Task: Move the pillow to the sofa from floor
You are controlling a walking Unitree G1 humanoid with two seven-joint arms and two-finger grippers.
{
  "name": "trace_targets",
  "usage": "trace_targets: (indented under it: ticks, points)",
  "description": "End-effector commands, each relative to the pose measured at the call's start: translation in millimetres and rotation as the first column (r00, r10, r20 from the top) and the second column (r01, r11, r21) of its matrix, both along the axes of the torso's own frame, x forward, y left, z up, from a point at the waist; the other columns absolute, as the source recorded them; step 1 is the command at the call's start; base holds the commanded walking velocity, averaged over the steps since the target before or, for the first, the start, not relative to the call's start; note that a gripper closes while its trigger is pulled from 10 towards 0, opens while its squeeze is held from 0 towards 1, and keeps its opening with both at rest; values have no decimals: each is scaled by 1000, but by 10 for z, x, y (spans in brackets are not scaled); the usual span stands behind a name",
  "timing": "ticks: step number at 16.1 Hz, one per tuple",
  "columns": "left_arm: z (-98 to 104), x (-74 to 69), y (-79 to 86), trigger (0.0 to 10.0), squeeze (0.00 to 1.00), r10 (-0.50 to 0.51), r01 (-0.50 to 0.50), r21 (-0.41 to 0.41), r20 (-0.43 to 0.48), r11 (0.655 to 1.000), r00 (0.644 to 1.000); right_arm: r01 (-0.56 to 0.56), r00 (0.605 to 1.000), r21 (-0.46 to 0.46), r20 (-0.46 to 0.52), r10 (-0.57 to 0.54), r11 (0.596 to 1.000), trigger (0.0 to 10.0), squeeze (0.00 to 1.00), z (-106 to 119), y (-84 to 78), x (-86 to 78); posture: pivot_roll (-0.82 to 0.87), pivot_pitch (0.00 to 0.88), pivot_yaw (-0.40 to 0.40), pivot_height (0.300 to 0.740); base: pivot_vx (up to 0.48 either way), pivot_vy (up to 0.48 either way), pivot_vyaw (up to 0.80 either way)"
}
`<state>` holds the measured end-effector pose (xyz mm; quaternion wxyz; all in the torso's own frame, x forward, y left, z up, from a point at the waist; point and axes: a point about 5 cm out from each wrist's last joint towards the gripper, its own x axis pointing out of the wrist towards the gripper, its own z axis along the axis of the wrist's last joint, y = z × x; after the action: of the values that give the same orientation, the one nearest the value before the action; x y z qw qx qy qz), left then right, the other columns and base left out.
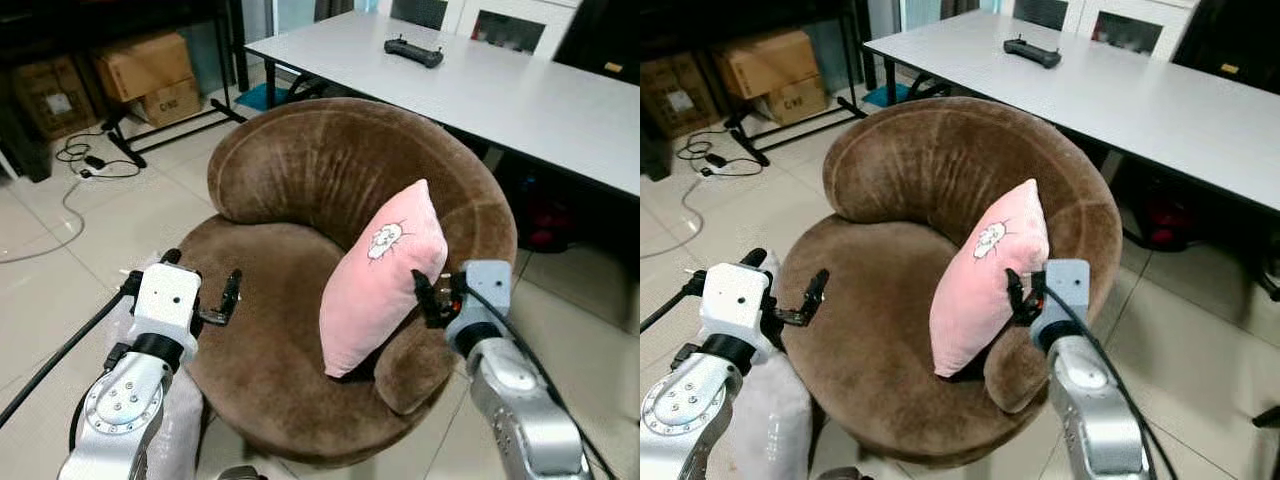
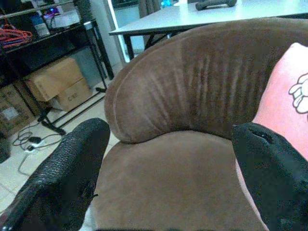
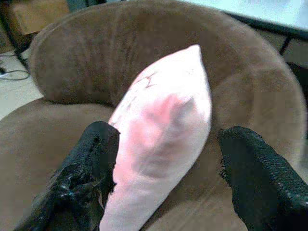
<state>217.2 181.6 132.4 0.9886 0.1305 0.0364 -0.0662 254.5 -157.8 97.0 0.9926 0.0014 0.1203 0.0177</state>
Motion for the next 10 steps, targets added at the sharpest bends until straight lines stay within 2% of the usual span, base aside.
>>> trace_targets:
  ticks: [1, 2, 3, 4, 5, 7, 10]
  points:
    - [18, -9, 62, 10000, 0, 52, -52, -2, 14, 999, 999, 112, 993, -8, 49, -112, 994, 10000, 0, 106, -127, 161, 113, 0, -72, 740, 0, 0, 0]
    - [17, -19, 70, 10000, 0, 59, -59, -4, 12, 998, 998, 121, 992, -3, 45, -121, 993, 10000, 0, 109, -122, 179, 113, 0, -72, 740, 0, 0, 0]
    - [2, -50, 71, 10000, 0, 59, -59, -2, 3, 998, 998, 77, 996, 24, 41, -78, 997, 10000, 0, 126, -56, 214, 119, 0, -79, 740, 0, 0, 0]
    - [-5, -52, 72, 10000, 0, 61, -61, -3, 1, 998, 998, 30, 999, 95, 23, -33, 995, 10000, 0, 130, 22, 219, 117, 0, -78, 740, 0, 0, 0]
    - [-10, -47, 72, 10000, 0, 61, -61, -4, 0, 998, 998, 7, 1000, 114, 19, -9, 994, 10000, 0, 134, 55, 216, 118, 0, -77, 740, 0, 0, 0]
    - [-10, -21, 52, 10000, 0, 45, -45, 0, 1, 999, 999, -2, 1000, 73, 7, 1, 997, 10000, 0, 97, 55, 199, 110, 0, -70, 740, 0, 0, 0]
    - [-16, -18, 19, 10000, 0, 33, -33, -7, 0, 999, 999, -30, 999, 73, 12, 30, 997, 10000, 0, 109, 79, 170, 104, 0, -73, 740, -80, 0, 0]
